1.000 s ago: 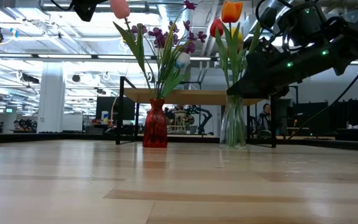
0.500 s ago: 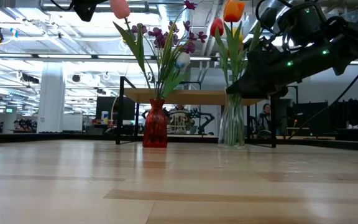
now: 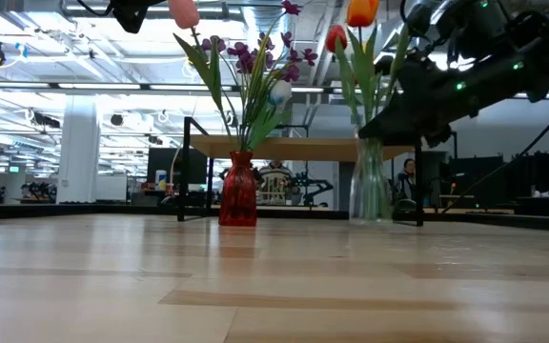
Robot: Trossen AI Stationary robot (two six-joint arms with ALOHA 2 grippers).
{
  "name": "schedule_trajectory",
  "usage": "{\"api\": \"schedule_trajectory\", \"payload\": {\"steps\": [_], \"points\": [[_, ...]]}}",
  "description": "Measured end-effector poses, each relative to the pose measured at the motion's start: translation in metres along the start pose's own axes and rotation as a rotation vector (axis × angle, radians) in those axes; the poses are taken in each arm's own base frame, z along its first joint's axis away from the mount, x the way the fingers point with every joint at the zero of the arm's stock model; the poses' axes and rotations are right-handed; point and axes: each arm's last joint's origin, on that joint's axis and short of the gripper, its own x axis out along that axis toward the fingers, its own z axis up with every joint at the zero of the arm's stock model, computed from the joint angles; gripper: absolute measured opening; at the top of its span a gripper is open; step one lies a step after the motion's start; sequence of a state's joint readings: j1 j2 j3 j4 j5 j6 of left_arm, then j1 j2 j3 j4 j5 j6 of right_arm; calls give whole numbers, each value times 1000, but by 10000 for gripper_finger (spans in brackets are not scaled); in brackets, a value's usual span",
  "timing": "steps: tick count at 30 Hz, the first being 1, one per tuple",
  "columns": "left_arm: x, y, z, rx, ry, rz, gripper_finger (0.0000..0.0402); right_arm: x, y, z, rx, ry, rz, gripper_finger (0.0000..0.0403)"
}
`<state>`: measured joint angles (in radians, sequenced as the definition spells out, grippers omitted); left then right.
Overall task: Pick and place flowers into a vace then onto a shelf
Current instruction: Put the transparent vase with flowers on the shelf
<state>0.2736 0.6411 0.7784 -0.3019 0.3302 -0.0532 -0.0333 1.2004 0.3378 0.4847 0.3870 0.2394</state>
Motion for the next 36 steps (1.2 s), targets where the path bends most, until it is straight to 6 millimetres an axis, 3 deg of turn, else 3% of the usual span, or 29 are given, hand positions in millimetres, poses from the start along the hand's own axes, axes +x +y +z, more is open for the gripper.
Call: {"api": "schedule_trajectory", "payload": {"steps": [13,36], "points": [[0,0,0,0,-2,0,197,-27,7,18,-16,-6,57,191],[0,0,0,-20,-4,-1,197,-45,23,111,-214,18,60,191]]}}
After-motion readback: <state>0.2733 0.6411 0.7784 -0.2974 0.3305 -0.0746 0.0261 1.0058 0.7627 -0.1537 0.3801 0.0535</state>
